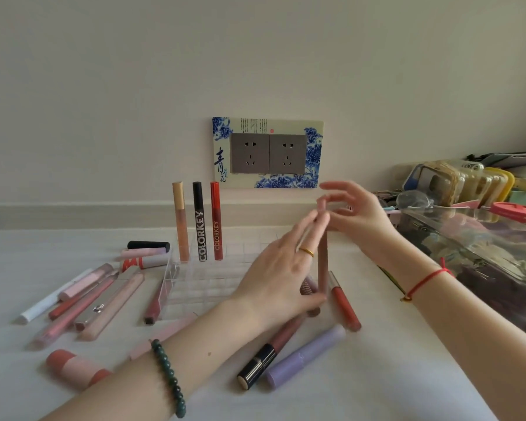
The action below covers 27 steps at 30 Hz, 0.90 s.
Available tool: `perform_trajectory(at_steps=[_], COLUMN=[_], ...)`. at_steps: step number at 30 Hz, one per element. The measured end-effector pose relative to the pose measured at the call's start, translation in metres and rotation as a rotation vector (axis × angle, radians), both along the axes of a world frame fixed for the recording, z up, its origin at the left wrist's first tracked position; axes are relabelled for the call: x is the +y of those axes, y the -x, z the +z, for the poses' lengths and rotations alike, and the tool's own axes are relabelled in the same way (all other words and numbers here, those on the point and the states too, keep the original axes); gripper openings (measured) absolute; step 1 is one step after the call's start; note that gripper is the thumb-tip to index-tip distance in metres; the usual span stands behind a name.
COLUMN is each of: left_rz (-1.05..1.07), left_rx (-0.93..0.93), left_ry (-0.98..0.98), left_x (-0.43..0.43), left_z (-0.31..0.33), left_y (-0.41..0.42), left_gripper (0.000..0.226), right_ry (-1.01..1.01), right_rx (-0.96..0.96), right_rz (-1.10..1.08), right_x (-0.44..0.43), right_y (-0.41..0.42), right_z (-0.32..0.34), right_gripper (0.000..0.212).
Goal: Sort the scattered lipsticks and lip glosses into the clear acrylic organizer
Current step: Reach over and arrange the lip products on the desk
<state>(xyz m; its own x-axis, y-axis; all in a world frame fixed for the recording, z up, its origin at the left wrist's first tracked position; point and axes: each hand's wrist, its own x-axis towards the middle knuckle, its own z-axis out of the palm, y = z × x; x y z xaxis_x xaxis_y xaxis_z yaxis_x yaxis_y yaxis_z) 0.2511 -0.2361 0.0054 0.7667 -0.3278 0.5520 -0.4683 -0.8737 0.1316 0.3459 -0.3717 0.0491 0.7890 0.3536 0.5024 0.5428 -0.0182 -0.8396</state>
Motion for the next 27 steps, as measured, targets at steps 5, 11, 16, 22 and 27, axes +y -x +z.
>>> perform_trajectory(at_steps=[5,11,16,22,27], left_rz=[0.022,-0.235,-0.236,-0.106,-0.030], left_rx=[0.128,0.361,0.294,0.201,0.140], left_ry=[0.398,0.939,1.023,1.017,0.972], left_x=[0.029,0.051,0.074,0.097,0.105], left_z=[0.005,0.014,0.023,0.025,0.025], left_y=[0.007,0.016,0.016,0.013,0.013], left_gripper=[0.108,0.056,0.018,0.016,0.018], right_ry=[-0.236,-0.333,-0.356,-0.088,-0.006], right_rx=[0.048,0.103,0.114,-0.017,-0.175], right_rz=[0.207,0.415,0.464,0.323,0.251], right_x=[0.011,0.043,0.067,0.082,0.091], right_y=[0.025,0.044,0.049,0.050,0.052], right_z=[0.029,0.038,0.043,0.049,0.047], right_gripper=[0.040,0.036,0.031,0.022,0.039])
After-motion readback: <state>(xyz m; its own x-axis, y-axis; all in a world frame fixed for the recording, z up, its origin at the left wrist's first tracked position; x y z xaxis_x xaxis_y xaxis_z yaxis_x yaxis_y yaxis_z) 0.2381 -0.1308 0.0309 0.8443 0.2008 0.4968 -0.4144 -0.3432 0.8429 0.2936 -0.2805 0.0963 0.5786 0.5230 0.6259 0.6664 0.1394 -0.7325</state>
